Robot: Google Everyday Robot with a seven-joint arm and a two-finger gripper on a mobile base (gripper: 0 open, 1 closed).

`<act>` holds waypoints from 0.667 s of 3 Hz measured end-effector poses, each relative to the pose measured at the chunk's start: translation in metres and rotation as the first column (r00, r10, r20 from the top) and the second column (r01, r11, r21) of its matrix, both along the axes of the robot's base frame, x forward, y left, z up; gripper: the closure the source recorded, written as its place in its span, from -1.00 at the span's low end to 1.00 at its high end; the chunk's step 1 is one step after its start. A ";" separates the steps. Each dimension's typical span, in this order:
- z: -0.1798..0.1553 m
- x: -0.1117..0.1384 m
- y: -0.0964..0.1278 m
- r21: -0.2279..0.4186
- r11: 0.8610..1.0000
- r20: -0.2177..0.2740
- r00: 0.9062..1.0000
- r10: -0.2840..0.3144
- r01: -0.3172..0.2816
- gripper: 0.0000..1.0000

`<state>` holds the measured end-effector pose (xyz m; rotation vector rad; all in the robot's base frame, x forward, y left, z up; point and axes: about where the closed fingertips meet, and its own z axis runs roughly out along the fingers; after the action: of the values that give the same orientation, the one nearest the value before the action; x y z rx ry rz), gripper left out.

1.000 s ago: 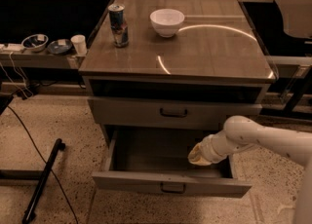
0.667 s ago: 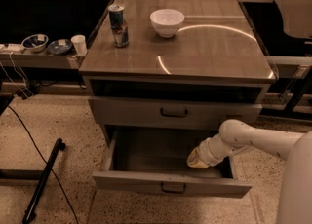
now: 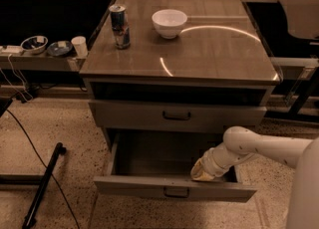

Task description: Open middle drawer

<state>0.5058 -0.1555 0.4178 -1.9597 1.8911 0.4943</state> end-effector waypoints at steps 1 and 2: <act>0.007 -0.033 0.004 0.066 0.995 -0.064 0.995 0.076 -0.072 1.00; 0.005 -0.062 0.004 0.120 0.987 -0.133 0.984 0.120 -0.104 1.00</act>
Offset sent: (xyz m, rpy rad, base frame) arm -0.0941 -0.0005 0.0061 0.1672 0.2234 0.1543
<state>0.4440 -0.1518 0.4226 -2.0115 1.7973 0.7731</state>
